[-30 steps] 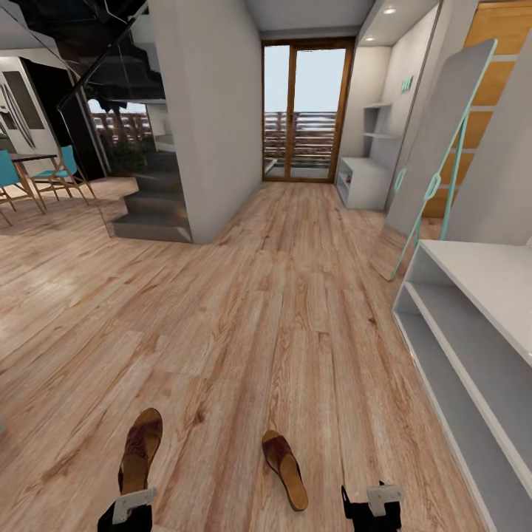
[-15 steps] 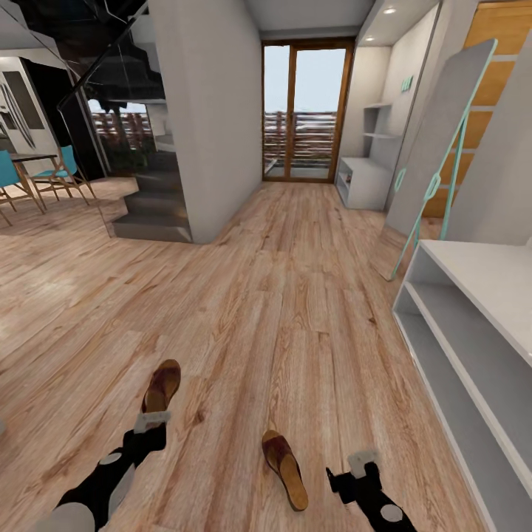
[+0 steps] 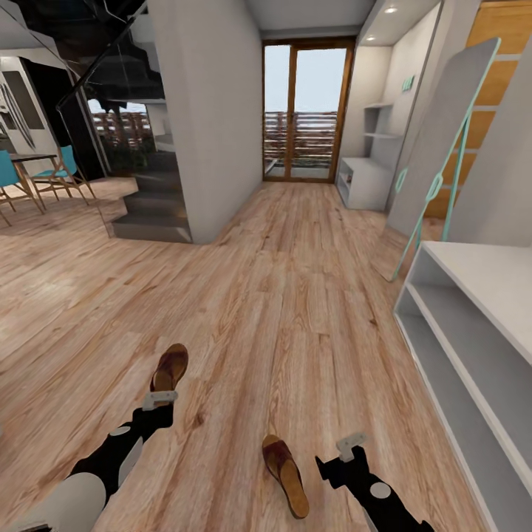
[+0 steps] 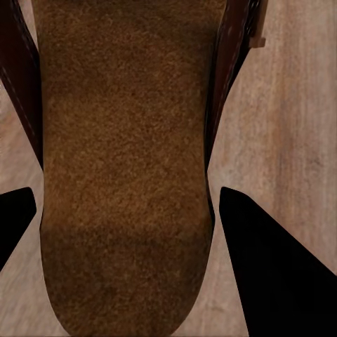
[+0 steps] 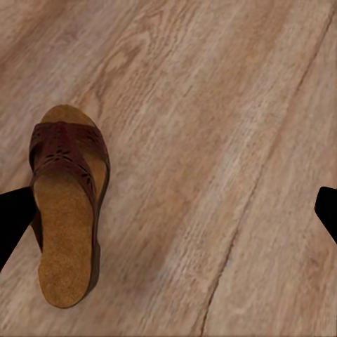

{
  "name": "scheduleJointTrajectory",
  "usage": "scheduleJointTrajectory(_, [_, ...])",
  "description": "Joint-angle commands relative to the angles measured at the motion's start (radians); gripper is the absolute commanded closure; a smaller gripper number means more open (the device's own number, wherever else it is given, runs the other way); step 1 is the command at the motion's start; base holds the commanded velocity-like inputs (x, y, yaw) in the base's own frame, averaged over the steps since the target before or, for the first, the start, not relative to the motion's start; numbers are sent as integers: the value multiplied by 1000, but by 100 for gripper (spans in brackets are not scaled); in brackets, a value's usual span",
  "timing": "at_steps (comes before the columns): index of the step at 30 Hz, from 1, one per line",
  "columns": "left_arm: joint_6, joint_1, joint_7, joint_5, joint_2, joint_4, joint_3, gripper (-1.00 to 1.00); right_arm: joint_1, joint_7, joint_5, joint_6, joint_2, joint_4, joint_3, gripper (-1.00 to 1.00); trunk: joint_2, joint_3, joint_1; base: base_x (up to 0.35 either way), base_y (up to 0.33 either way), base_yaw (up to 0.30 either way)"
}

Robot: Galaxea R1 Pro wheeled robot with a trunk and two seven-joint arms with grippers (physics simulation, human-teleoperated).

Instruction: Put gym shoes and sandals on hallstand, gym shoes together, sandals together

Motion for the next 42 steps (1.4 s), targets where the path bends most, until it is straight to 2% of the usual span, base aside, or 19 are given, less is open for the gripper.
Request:
scheduleJointTrajectory(1, [-3, -1, -7, -13, -1, 1, 8, 100, 0, 2, 10, 0, 0, -1, 0, -100, 0, -1, 0, 22, 0, 92])
scheduleJointTrajectory(7, [-3, -1, -7, -13, -1, 0, 7, 100, 0, 0, 10, 0, 0, -1, -2, -100, 0, -6, 0, 9, 0, 164])
scheduleJointTrajectory(14, [-3, 0, -5, -14, 0, 0, -16, 100, 0, -4, 10, -1, 1, -1, -3, -100, 0, -12, 0, 1, 0, 180])
scheduleJointTrajectory(29, [4, -4, -7, -13, -2, -2, -22, 100, 0, -29, 9, -1, 4, -4, -6, -100, 0, -13, 0, 0, 0, 9])
scheduleJointTrajectory(35, [6, -6, -7, -13, -2, -3, -22, 100, 0, -87, 7, -1, 12, -6, -6, -100, -42, -35, 23, 0, 0, 0])
scheduleJointTrajectory(42, [6, -9, -7, -13, -3, -3, -22, 100, 0, -105, 6, -1, 14, -4, -6, -100, -91, -67, 50, 0, 0, 0])
